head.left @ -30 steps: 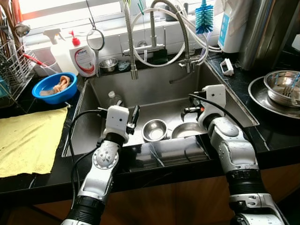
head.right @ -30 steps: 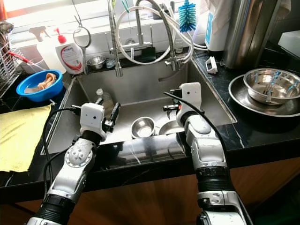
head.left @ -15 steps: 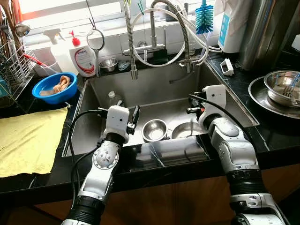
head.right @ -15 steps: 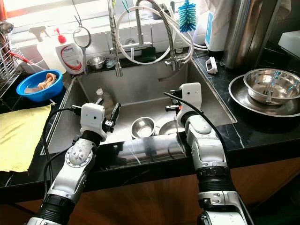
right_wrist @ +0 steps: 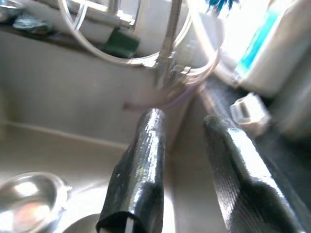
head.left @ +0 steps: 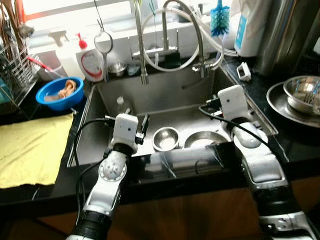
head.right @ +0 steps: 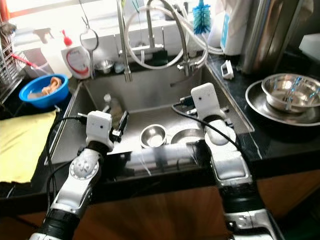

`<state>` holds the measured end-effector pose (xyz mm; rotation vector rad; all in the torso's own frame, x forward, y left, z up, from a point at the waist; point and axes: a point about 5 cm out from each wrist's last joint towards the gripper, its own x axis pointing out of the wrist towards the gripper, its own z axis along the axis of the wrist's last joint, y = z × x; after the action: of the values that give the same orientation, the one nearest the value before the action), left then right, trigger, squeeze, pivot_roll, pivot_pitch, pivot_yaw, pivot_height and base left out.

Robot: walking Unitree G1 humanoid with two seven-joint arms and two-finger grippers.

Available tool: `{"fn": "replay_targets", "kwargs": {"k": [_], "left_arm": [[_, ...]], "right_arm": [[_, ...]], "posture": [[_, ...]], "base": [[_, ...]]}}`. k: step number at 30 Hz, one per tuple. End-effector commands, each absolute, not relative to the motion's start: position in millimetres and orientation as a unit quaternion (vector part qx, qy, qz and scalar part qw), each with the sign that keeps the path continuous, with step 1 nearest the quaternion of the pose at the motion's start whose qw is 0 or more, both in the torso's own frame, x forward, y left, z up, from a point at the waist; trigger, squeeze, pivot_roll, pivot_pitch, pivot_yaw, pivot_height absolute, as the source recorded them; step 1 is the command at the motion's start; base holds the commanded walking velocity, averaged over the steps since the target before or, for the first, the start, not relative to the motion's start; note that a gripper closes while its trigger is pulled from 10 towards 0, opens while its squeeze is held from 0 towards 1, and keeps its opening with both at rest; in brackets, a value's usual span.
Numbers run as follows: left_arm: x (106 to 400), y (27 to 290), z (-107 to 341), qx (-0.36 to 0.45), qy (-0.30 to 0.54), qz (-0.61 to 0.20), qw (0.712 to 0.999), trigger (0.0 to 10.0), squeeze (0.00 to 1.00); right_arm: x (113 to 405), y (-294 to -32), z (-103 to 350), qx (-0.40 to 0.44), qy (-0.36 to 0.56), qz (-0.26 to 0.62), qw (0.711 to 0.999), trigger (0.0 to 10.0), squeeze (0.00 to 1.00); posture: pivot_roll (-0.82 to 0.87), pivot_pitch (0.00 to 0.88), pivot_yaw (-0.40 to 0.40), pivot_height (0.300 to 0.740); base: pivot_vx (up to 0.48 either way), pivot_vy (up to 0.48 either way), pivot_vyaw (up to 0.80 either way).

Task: Kitchen organization

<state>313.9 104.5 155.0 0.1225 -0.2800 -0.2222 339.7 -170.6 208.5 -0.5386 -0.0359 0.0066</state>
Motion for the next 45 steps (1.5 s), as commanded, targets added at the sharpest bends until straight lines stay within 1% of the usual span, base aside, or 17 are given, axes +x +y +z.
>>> {"fn": "replay_targets", "kwargs": {"k": [1, 6, 7, 8, 9, 10, 11, 14, 15, 16, 26, 28, 30, 31, 38, 45], "left_arm": [[313.7, 106.6, 152.9, 0.071, -0.132, -0.112, 0.982, 10.0, 0.00], [313.6, 105.2, 152.3, 0.070, -0.130, -0.115, 0.982, 10.0, 0.00], [313.6, 105.1, 152.0, 0.070, -0.129, -0.116, 0.982, 10.0, 0.00], [314.0, 104.5, 151.5, 0.070, -0.127, -0.118, 0.982, 10.0, 0.00], [314.2, 103.9, 151.1, 0.070, -0.126, -0.120, 0.982, 10.0, 0.00], [314.2, 103.9, 151.1, 0.070, -0.126, -0.120, 0.982, 10.0, 0.00], [314.3, 103.4, 151.0, 0.069, -0.125, -0.121, 0.982, 10.0, 0.00], [314.6, 102.3, 151.1, 0.069, -0.125, -0.123, 0.982, 10.0, 0.00], [314.7, 102.0, 151.2, 0.069, -0.125, -0.124, 0.982, 10.0, 0.00], [314.8, 101.7, 151.2, 0.069, -0.125, -0.124, 0.982, 10.0, 0.00], [314.3, 105.9, 150.9, 0.070, -0.124, -0.117, 0.983, 10.0, 0.00], [314.4, 105.7, 150.4, 0.070, -0.123, -0.118, 0.983, 10.0, 0.00], [314.4, 105.2, 150.3, 0.070, -0.123, -0.118, 0.983, 10.0, 0.00], [314.4, 105.0, 150.2, 0.069, -0.123, -0.119, 0.983, 10.0, 0.00], [314.6, 105.2, 150.4, 0.070, -0.123, -0.120, 0.983, 10.0, 0.00], [314.6, 105.4, 150.1, 0.071, -0.122, -0.121, 0.983, 10.0, 0.00]], "right_arm": [[329.2, -169.6, 209.5, -0.318, -0.014, 0.007, 0.948, 10.0, 0.00], [307.2, -186.0, 210.3, -0.401, 0.006, -0.015, 0.916, 10.0, 0.00], [303.2, -190.0, 210.3, -0.413, 0.014, -0.017, 0.910, 10.0, 0.61], [297.3, -197.4, 210.5, -0.428, 0.029, -0.025, 0.903, 10.0, 1.00], [293.3, -205.2, 212.2, -0.457, 0.036, -0.040, 0.888, 10.0, 1.00], [293.3, -205.2, 212.2, -0.457, 0.036, -0.040, 0.888, 10.0, 1.00], [291.7, -210.1, 213.2, -0.473, 0.038, -0.048, 0.879, 10.0, 1.00], [289.6, -215.3, 213.2, -0.488, 0.047, -0.055, 0.870, 10.0, 1.00], [288.8, -215.9, 212.9, -0.491, 0.052, -0.056, 0.868, 10.0, 0.43], [288.3, -216.5, 212.0, -0.497, 0.057, -0.055, 0.864, 10.0, 0.00], [289.0, -219.8, 208.4, -0.511, 0.081, -0.054, 0.854, 10.0, 0.00], [288.2, -220.7, 209.0, -0.518, 0.081, -0.056, 0.849, 10.0, 0.00], [287.4, -223.9, 211.0, -0.532, 0.080, -0.064, 0.840, 10.0, 0.00], [286.6, -228.0, 216.0, -0.544, 0.072, -0.082, 0.832, 10.0, 0.00], [286.5, -232.2, 231.6, -0.539, 0.044, -0.125, 0.832, 10.0, 0.00], [284.8, -235.8, 229.4, -0.537, 0.055, -0.136, 0.831, 10.0, 0.00]], "posture": [[-0.22, 0.000, 0.143, 0.740], [-0.24, 0.000, 0.153, 0.740], [-0.24, 0.000, 0.153, 0.740], [-0.24, 0.000, 0.154, 0.740], [-0.24, 0.000, 0.156, 0.740], [-0.24, 0.000, 0.156, 0.740], [-0.25, 0.000, 0.158, 0.740], [-0.25, 0.000, 0.158, 0.740], [-0.25, 0.000, 0.157, 0.740], [-0.24, 0.000, 0.155, 0.740], [-0.23, 0.000, 0.151, 0.740], [-0.24, 0.000, 0.151, 0.740], [-0.24, 0.000, 0.151, 0.740], [-0.24, 0.000, 0.151, 0.740], [-0.24, 0.000, 0.155, 0.740], [-0.23, 0.000, 0.155, 0.740]], "base": [[0.000, 0.000, 0.00], [0.000, 0.000, 0.00], [0.000, 0.000, 0.00], [0.000, 0.000, 0.00], [0.000, 0.000, 0.00], [0.000, 0.000, 0.00], [0.000, 0.000, 0.00], [0.000, 0.000, 0.00], [0.000, 0.000, 0.00], [0.000, 0.000, 0.00], [0.000, 0.000, 0.00], [0.000, 0.000, 0.00], [0.000, 0.000, 0.00], [0.000, 0.000, 0.00], [0.000, 0.000, 0.00], [0.000, 0.000, 0.00]]}}
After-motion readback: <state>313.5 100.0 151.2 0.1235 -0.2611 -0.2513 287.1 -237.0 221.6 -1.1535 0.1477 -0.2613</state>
